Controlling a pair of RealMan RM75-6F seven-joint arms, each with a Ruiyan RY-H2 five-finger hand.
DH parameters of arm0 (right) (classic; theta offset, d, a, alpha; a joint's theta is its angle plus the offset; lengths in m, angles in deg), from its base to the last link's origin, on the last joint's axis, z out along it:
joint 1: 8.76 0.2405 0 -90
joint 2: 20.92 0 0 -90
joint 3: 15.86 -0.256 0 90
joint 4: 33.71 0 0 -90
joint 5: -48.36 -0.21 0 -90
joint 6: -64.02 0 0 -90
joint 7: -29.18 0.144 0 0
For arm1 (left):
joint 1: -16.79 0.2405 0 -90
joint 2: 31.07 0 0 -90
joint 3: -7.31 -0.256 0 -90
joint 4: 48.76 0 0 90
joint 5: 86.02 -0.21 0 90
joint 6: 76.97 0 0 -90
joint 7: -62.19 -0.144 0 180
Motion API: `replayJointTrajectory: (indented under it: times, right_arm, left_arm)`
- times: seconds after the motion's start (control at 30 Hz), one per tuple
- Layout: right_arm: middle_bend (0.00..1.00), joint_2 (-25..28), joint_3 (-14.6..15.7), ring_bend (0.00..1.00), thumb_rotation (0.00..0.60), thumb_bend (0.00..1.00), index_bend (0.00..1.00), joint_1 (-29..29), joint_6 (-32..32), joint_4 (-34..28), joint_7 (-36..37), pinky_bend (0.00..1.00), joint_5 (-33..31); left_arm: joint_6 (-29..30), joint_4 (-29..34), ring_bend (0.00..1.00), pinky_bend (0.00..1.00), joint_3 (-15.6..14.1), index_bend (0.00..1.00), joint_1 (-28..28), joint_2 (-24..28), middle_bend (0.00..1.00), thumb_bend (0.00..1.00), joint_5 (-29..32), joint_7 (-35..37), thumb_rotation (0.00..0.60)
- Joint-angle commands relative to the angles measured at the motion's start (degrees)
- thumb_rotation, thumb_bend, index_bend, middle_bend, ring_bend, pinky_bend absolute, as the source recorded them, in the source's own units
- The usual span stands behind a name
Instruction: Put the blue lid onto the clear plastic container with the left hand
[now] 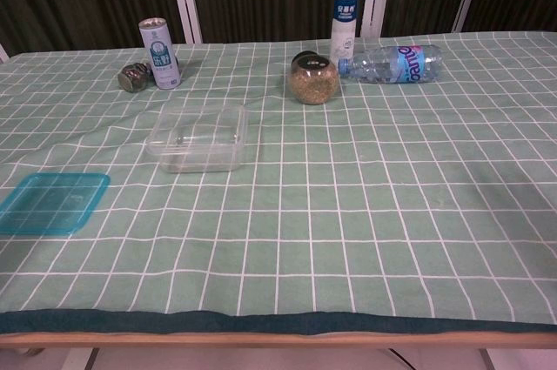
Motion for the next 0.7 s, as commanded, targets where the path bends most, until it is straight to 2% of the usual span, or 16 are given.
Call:
replayJointTrajectory:
  times: [0.03, 0.17, 0.27, 0.43, 0.7]
  right_arm:
    - [0.00, 0.0, 0.0, 0.00, 0.600, 0.22, 0.00, 0.0, 0.1, -0.1, 0.0, 0.00, 0.0]
    - [0.00, 0.2, 0.1, 0.00, 0.600, 0.22, 0.00, -0.1, -0.3, -0.2, 0.3, 0.00, 0.3]
    - [0.00, 0.1, -0.1, 0.00, 0.600, 0.22, 0.00, 0.0, -0.3, -0.1, 0.4, 0.00, 0.2]
    - [0.00, -0.4, -0.3, 0.00, 0.600, 0.22, 0.00, 0.6, 0.9, -0.4, -0.2, 0.00, -0.2]
    - [0.00, -1.2, -0.6, 0.00, 0.600, 0.22, 0.00, 1.1, 2.2, -0.6, -1.7, 0.00, -1.0]
  left_arm:
    - [0.0, 0.0, 0.00, 0.01, -0.1, 0.00, 0.0, -0.1, 0.00, 0.36, -0.1, -0.1, 0.600]
    - [-1.3, -0.4, 0.00, 0.01, -0.5, 0.00, -1.0, -0.1, 0.00, 0.34, -1.0, 1.4, 0.600]
    - [-3.5, -2.5, 0.00, 0.00, -0.8, 0.00, -3.6, -0.6, 0.00, 0.31, -2.9, 7.1, 0.600]
    - [-7.9, -7.6, 0.00, 0.00, -0.7, 0.00, -10.9, -1.6, 0.00, 0.27, -7.3, 20.5, 0.600]
    - [-15.6, -10.2, 0.00, 0.00, -1.4, 0.00, -18.9, -1.1, 0.00, 0.26, -9.0, 26.3, 0.600]
